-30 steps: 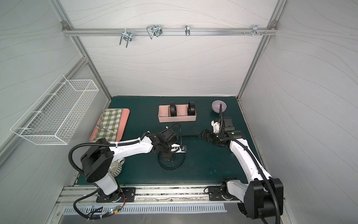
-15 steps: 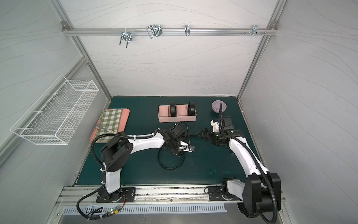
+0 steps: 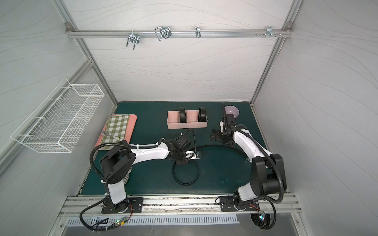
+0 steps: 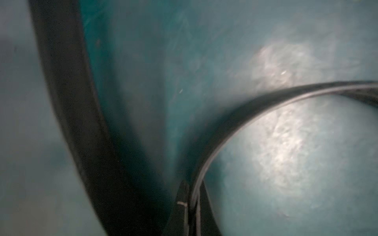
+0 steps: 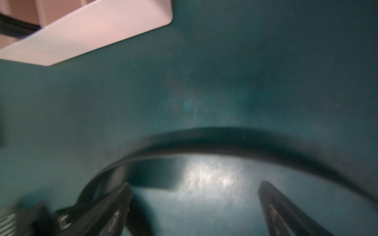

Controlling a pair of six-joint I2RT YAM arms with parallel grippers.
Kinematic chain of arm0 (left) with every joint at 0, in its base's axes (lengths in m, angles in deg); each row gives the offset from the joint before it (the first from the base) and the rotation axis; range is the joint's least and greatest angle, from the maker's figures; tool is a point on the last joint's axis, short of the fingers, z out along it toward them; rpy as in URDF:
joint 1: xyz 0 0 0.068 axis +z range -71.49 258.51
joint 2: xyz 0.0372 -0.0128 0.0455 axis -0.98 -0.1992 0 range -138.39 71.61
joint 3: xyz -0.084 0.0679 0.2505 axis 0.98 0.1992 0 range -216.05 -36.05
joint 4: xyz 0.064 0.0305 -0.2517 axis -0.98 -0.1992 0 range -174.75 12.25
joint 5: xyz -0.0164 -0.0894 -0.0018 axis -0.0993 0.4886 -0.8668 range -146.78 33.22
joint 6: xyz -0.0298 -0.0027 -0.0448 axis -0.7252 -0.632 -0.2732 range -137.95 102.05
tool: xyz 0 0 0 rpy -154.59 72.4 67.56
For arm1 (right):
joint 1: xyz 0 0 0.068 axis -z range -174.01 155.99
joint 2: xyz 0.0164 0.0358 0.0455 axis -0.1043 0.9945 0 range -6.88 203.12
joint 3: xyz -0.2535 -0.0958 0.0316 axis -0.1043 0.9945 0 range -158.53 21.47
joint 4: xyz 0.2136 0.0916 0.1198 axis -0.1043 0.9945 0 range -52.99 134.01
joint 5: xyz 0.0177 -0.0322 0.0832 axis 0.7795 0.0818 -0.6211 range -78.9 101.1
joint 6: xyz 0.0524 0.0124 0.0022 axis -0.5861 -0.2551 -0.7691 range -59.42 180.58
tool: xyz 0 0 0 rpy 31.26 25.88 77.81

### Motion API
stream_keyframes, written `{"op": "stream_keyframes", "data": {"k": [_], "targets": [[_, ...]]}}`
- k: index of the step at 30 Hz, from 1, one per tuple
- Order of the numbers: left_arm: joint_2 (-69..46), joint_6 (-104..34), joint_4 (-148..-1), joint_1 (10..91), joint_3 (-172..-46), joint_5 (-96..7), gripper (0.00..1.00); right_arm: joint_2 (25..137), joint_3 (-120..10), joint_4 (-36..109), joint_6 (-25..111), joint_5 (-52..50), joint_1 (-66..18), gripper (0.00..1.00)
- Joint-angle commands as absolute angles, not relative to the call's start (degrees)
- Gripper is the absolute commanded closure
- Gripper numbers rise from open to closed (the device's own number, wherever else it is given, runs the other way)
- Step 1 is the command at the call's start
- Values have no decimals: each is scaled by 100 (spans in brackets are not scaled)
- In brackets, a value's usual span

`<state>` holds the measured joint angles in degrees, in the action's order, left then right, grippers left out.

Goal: Place the belts into the storage roll
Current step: Roll the belt at the center of the board.

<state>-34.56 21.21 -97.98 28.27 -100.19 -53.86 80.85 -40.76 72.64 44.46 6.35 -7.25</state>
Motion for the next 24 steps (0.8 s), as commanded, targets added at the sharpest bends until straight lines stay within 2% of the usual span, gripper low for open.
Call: {"op": "stream_keyframes", "data": {"k": [1,3,7,10,15,16,20,24], "targets": [[-3316,1014,-9986,2903,-10039,-5971,100,8543,-4483,7652,5061,1365,-730,1],[-3345,597,-10211,2935,-10135,-6078,100,8879,-4777,7817,5331,1295,-616,1],[-3291,207,-10371,3019,-10053,-6461,100,9553,-5192,7993,5302,452,-103,1],[-3202,111,-10395,3084,-10019,-6944,100,9891,-5497,8329,5279,442,-55,1],[-3313,-232,-10759,3524,-10304,-7094,100,10016,-5274,8472,5094,332,-49,1],[-3375,-332,-10832,3620,-10380,-7194,100,10001,-5180,8467,5051,311,-47,3],[-3644,-1041,-11256,3966,-10824,-7712,100,9777,-4748,8471,4995,-106,-88,23],[-4016,-1618,-11876,4196,-11383,-7790,100,9387,-4233,8438,4852,-591,-261,35]]}}
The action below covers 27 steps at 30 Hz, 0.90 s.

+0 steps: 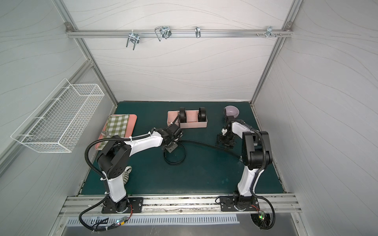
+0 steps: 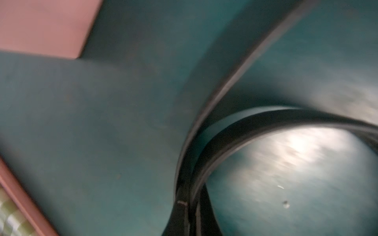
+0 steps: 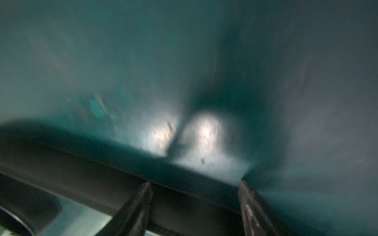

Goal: Place the belts into the storage roll
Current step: Roll the belt at the center of the board.

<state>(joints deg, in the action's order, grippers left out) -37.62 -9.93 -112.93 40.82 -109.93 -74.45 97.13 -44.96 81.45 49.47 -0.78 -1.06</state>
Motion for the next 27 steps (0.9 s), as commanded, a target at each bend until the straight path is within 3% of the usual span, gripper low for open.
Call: {"op": "stream_keyframes", "data": {"k": [1,11,20,23,27], "targets": [[-4102,-1778,-12009,4236,-11514,-7765,100,9268,-4095,8438,4809,-704,-363,35],[-4441,-2904,-12679,4421,-12126,-6916,100,8170,-3165,8104,4377,-1025,-1071,14],[-4493,-3659,-12869,4519,-12121,-6360,100,8334,-3346,8741,4696,465,-1563,15],[-4531,-4088,-12846,4693,-12113,-5806,100,8415,-3364,8867,4568,620,-1750,29],[-4579,-4544,-12820,4911,-12107,-5027,100,8385,-3307,8921,4401,499,-1900,76]]}}
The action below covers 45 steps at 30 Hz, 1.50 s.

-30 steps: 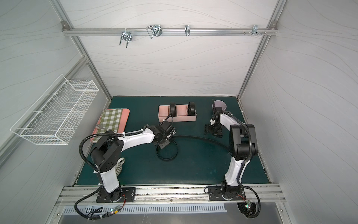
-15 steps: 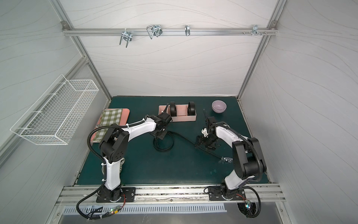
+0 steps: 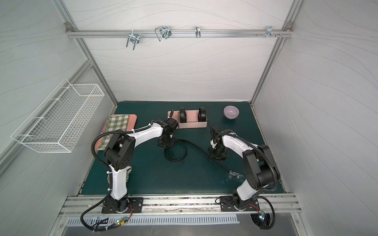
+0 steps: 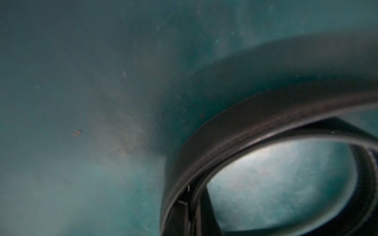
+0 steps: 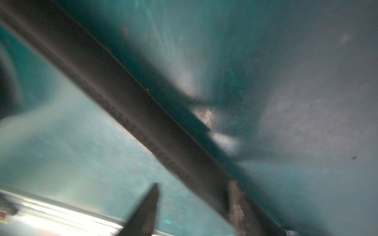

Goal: Place the belts into the storage roll
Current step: Roll the belt at the center of the board.

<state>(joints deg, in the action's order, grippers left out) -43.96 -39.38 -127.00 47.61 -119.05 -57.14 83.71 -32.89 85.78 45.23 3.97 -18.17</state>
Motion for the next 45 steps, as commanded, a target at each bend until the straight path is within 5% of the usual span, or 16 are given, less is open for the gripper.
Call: {"op": "stream_keyframes", "data": {"k": [1,7,15,20,23,28,35,45], "targets": [[-4589,-4626,-12836,4925,-12135,-4945,100,8354,-3294,8931,4338,395,-1942,80],[-4614,-4694,-12922,4895,-12328,-4962,100,7860,-2742,7893,3114,-1086,-2493,95],[-4714,-4695,-13115,4865,-12401,-5101,100,8219,-2740,5380,208,-1161,-4006,92],[-4734,-4686,-13174,4847,-12360,-5176,100,8593,-3324,5085,-217,-914,-4393,81],[-4753,-4647,-13210,4850,-12372,-5145,100,8210,-3076,5134,71,-688,-4282,58],[-4860,-4473,-13470,4846,-12566,-5112,100,7174,-2677,5429,1903,-195,-4138,37],[-4874,-4397,-13737,4847,-12707,-5145,100,7162,-2755,4674,4457,-387,-3995,33],[-5145,-4326,-14132,4852,-13050,-4896,100,7915,-3025,3805,5561,-705,-4142,35]]}}
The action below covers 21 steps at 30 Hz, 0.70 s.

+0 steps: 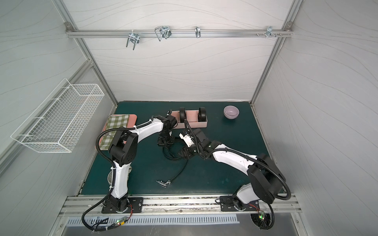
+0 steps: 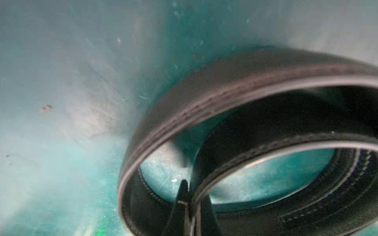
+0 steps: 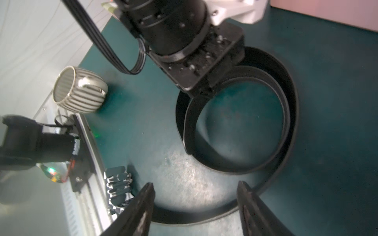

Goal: Place the belts into the storage roll
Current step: Roll the belt at the center of the board.

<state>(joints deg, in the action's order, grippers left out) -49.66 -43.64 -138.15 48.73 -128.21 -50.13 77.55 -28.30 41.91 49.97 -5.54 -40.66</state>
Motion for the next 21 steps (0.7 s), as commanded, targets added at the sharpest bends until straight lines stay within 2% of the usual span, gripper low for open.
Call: {"op": "stream_keyframes", "data": {"k": [1,7,21], "targets": [[-5161,-4322,-14154,4849,-13069,-4884,100,8004,-3110,3816,5616,-685,-4202,35],[-5213,-4308,-14242,4869,-13165,-4582,100,8559,-3606,4103,5742,-805,-4359,47],[-5157,-4212,-14595,4950,-13556,-4338,100,8920,-3825,4344,5769,-863,-4412,60]]}}
